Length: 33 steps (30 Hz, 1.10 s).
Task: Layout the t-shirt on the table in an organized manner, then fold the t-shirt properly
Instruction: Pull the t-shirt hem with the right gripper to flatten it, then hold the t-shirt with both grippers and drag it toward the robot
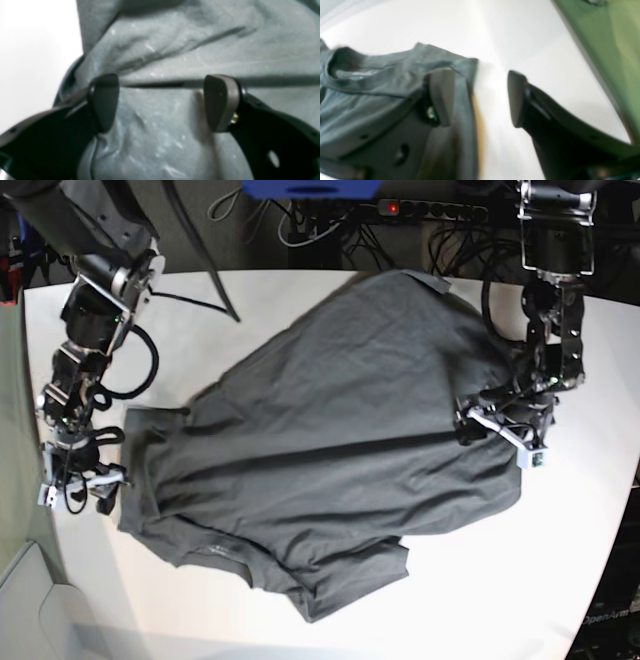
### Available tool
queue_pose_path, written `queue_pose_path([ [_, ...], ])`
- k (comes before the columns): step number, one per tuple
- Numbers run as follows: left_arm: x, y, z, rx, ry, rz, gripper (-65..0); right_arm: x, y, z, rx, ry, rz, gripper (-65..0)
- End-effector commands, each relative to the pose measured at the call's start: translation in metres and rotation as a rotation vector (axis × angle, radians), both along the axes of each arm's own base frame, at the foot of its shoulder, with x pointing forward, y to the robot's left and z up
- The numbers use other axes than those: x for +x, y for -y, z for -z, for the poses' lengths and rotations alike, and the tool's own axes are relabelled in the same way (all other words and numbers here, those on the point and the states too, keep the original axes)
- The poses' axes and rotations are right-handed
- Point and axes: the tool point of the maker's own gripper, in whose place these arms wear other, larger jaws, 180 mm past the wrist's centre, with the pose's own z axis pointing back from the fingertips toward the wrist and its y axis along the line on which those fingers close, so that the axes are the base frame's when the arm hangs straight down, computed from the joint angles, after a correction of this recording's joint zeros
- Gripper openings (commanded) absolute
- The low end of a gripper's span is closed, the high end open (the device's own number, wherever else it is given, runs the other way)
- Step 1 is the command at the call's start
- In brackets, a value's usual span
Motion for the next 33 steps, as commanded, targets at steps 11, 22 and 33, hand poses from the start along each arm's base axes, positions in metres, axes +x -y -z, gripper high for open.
queue_pose_path([
  [11, 0.003, -0.002, -0.032, 0.035, 0.036, 0.035, -13.2, -0.031, -0.014, -0.027, -0.089, 0.103, 0.000, -26.4],
  [22, 0.026, 0.033, -0.096, 0.012, 0.226, 0.096, -13.2, -0.035, -0.147, -0.035, -0.158, 0.133, -0.339, -26.5],
  [33, 0.052, 0.074, -0.047, -0.065, 0.087, 0.117, -13.2, -0.042, -0.171, 0.016, -0.140, -0.102, -0.438, -26.5],
])
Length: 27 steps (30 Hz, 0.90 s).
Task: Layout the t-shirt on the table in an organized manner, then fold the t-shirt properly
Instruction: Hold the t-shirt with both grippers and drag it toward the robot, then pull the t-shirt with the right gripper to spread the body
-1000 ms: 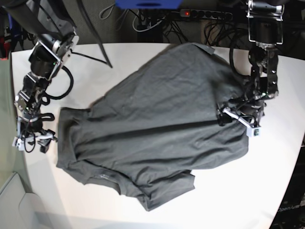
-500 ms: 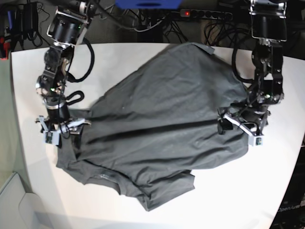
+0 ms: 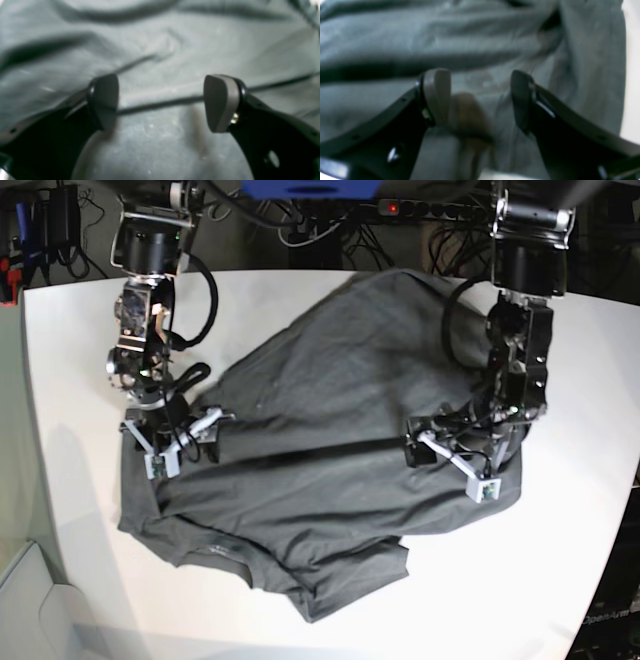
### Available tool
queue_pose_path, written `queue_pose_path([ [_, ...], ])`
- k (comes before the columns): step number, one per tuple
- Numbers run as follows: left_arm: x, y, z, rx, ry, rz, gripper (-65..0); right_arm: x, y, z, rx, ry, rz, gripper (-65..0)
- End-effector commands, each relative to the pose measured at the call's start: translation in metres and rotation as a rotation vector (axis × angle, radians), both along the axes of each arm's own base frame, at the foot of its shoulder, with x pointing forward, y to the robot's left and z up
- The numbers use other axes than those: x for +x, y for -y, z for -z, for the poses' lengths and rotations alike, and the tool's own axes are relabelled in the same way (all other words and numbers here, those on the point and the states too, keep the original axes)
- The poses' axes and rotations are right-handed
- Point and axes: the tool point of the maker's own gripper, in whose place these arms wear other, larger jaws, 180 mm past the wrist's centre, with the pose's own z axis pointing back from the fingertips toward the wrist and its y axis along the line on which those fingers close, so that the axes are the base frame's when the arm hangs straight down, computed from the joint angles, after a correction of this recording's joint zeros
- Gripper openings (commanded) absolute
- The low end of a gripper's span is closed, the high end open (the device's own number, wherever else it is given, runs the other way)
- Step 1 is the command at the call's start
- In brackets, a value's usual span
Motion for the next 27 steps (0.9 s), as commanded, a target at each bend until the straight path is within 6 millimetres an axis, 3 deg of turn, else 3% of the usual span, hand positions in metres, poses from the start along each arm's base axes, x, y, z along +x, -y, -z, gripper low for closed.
queue_pose_path([
  [1, 0.016, -0.004, -0.016, 0.005, 0.052, -0.006, -13.2, 0.009, -0.002, -0.018, -0.022, 0.053, -0.036, -26.6],
  [7, 0.010, -0.015, 0.003, 0.016, -0.006, -0.025, -13.2, -0.033, -0.019, 0.007, -0.143, -0.056, -0.179, -26.6],
  [11, -0.002, -0.035, 0.012, 0.059, -0.034, -0.028, -13.2, -0.066, -0.037, 0.019, -0.196, -0.118, -0.280, -26.6],
  [15, -0.011, -0.052, 0.015, 0.095, -0.047, -0.030, -13.2, -0.105, -0.076, 0.024, -0.210, -0.162, -0.464, -26.6],
  [22, -0.012, -0.076, 0.011, 0.136, -0.046, -0.044, -13.2, -0.158, -0.135, -0.001, -0.203, -0.138, -0.756, -26.6],
  [27, -0.011, -0.094, 0.005, 0.163, -0.059, -0.059, -13.2, -0.158, -0.149, -0.029, -0.204, -0.051, -0.780, -26.6],
])
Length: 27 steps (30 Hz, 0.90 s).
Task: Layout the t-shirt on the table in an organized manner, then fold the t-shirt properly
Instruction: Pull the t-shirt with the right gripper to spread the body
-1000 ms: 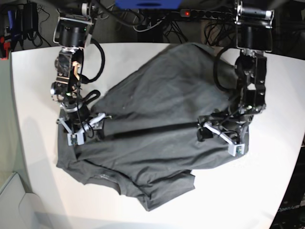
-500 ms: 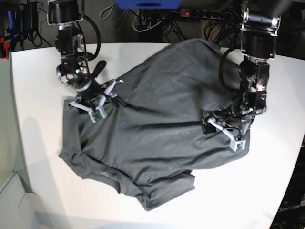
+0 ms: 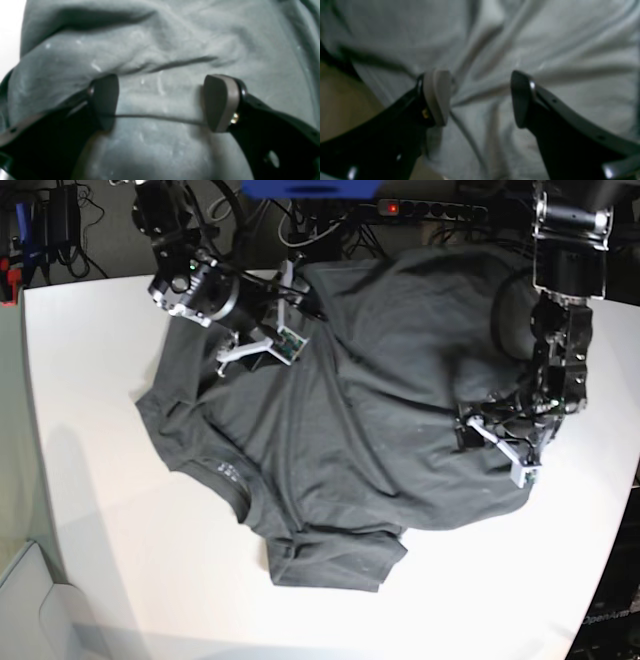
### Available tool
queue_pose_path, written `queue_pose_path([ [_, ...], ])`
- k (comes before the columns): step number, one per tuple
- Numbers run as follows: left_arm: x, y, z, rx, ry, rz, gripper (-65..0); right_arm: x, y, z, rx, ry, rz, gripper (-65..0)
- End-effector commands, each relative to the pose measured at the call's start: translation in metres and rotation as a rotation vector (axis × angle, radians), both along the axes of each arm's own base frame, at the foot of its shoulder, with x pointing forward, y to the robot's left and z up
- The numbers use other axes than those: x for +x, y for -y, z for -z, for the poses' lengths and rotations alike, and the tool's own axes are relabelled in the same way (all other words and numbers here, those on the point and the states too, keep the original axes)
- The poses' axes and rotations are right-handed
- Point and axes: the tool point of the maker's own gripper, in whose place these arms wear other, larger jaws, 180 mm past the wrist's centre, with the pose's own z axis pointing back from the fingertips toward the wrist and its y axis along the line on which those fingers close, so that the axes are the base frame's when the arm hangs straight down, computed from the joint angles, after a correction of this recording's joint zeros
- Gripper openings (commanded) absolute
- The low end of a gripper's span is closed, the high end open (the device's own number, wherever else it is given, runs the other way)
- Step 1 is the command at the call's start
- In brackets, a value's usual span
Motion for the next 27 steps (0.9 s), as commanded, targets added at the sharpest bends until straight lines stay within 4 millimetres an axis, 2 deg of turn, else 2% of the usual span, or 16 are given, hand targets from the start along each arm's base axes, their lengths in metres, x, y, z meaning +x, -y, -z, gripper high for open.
queue_pose_path([
  [1, 0.010, -0.016, -0.015, 0.014, 0.025, -0.027, -13.2, 0.011, -0.001, -0.016, 0.028, 0.054, 0.009, -26.6],
  [3, 0.015, -0.031, -0.028, -0.002, 0.040, -0.079, -13.2, 0.021, 0.011, -0.023, 0.023, 0.081, 0.046, -26.6],
  [7, 0.020, -0.059, -0.054, -0.018, 0.102, -0.163, -13.2, 0.060, 0.039, -0.041, 0.021, 0.149, 0.159, -26.5],
  [11, 0.019, -0.065, -0.055, -0.017, 0.103, -0.183, -13.2, 0.102, 0.058, -0.052, 0.015, 0.198, 0.216, -26.4],
  [17, 0.008, -0.061, -0.041, -0.022, 0.078, -0.184, -13.2, 0.154, 0.051, -0.053, 0.038, 0.189, 0.223, -27.3],
  [19, 0.003, -0.055, -0.034, -0.036, 0.064, -0.182, -13.2, 0.172, 0.041, -0.051, 0.060, 0.164, 0.226, -31.7],
  [23, -0.003, -0.051, -0.026, -0.041, 0.045, -0.181, -13.2, 0.202, 0.030, -0.039, 0.079, 0.090, 0.227, -45.2],
  [27, -0.007, -0.051, -0.022, -0.042, 0.036, -0.181, -13.2, 0.228, 0.027, -0.033, 0.087, 0.035, 0.231, -51.3],
])
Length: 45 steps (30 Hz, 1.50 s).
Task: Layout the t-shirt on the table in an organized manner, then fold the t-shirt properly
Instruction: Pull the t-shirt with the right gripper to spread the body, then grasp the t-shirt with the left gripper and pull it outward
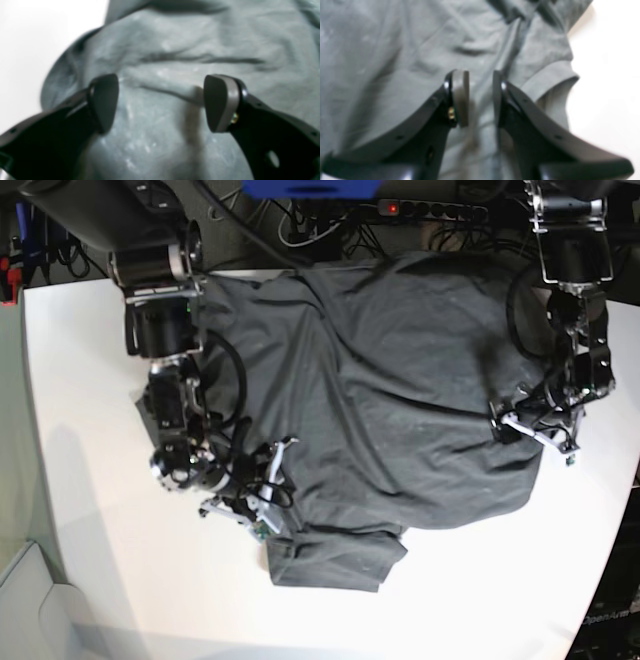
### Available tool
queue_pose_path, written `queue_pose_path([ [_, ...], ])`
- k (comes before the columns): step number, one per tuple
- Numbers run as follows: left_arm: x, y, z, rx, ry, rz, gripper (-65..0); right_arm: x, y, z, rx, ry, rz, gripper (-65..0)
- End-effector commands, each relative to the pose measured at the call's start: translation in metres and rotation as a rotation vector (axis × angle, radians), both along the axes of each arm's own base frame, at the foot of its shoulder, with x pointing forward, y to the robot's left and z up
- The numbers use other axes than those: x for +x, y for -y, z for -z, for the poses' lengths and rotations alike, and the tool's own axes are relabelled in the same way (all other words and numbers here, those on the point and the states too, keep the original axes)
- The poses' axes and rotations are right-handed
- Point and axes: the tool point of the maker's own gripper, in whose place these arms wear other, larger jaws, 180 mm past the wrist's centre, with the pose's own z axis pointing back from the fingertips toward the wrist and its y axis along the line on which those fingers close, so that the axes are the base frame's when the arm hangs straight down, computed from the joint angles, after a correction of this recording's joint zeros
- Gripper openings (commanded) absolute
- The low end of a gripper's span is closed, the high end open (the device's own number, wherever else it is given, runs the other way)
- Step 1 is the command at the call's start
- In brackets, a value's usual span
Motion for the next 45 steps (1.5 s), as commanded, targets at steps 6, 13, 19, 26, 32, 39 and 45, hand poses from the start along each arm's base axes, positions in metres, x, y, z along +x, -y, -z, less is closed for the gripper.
queue_pose_path([
  [6, 0.010, -0.006, -0.014, 0.015, 0.047, 0.001, -13.2, 0.044, 0.000, -0.033, 0.107, 0.101, 0.011, -51.5],
  [13, 0.010, -0.005, -0.014, 0.014, 0.047, 0.001, -13.2, 0.059, 0.019, -0.011, 0.159, 0.124, 0.186, -51.4],
  [19, 0.010, -0.005, -0.014, 0.014, 0.047, 0.001, -13.2, 0.059, 0.042, 0.016, 0.146, 0.084, 0.280, -51.3],
  [26, 0.007, -0.002, -0.009, 0.007, 0.039, 0.003, -13.2, 0.078, 0.163, 0.022, -0.066, 0.181, 0.631, -45.6],
  [32, 0.001, 0.004, 0.007, 0.016, -0.005, 0.000, -13.2, 0.087, 0.195, -0.014, -0.089, 0.315, 0.681, -45.7],
  [39, 0.000, 0.006, 0.011, 0.048, -0.017, 0.006, -13.2, 0.074, 0.202, -0.076, 0.031, 0.528, 0.734, -45.7],
  [45, 0.021, 0.013, -0.028, 0.069, 0.089, 0.033, -13.2, 0.051, 0.136, -0.059, 0.120, 0.434, 0.545, -45.7],
])
